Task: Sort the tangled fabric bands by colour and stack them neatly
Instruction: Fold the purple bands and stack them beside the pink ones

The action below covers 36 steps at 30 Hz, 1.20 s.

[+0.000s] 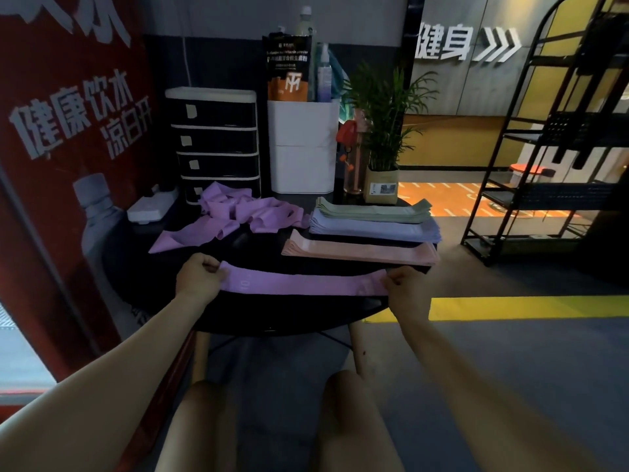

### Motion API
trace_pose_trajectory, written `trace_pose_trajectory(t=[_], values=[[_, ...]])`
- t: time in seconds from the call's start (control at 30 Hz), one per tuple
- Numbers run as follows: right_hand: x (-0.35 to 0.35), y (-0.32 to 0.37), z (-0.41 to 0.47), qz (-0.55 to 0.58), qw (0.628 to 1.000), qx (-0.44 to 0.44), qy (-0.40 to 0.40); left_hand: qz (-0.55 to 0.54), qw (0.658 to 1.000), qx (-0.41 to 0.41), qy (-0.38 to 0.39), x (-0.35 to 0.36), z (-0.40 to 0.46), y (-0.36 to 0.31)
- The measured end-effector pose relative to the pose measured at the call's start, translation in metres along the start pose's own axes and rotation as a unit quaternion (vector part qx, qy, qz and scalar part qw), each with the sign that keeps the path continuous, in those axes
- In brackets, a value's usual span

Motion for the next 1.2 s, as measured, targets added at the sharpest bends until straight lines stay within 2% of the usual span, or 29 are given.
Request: trace_pose_trajectory(t=[0.07, 0.17, 0.3, 0.4, 0.53, 0.8, 1.0, 1.2], values=[[0.001, -0.001, 0.0, -0.006, 1.0, -0.006, -0.001, 0.034, 0.999, 0.019, 0.0, 0.0, -0.003, -0.002], [0.0, 0.002, 0.0, -0.013, 0.999, -0.034, -0.012, 0.065, 0.993, 0.098, -0.008, -0.001, -0.007, -0.013], [0.001, 0.013, -0.004, -0.046, 0.994, -0.093, -0.023, 0.101, 0.979, 0.171, 0.045, 0.01, -0.014, -0.022], [0.004, 0.016, -0.008, -0.081, 0.991, -0.107, -0.015, 0.113, 0.976, 0.171, 0.077, 0.016, -0.017, -0.017], [0.003, 0.011, -0.008, -0.096, 0.992, -0.079, -0.005, 0.116, 0.978, 0.151, 0.083, 0.016, -0.018, -0.014], [0.016, 0.047, 0.004, -0.091, 0.991, -0.102, 0.015, 0.106, 0.981, 0.15, 0.065, 0.017, -0.005, -0.032], [0.063, 0.101, 0.015, -0.02, 0.99, -0.116, 0.076, 0.074, 0.983, 0.16, 0.057, 0.02, 0.021, -0.055], [0.131, 0.161, 0.032, -0.011, 0.977, -0.162, 0.137, 0.074, 0.983, 0.161, 0.041, 0.02, 0.065, -0.063]])
Point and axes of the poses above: each hand's wrist, its own z-axis towards the middle knuckle, its own x-axis out of the palm, y = z × x, the point moved 9 cm from there along z, towards the middle knuckle, and after that the axes turned 1 degree about -z, right-handed, at the moved point
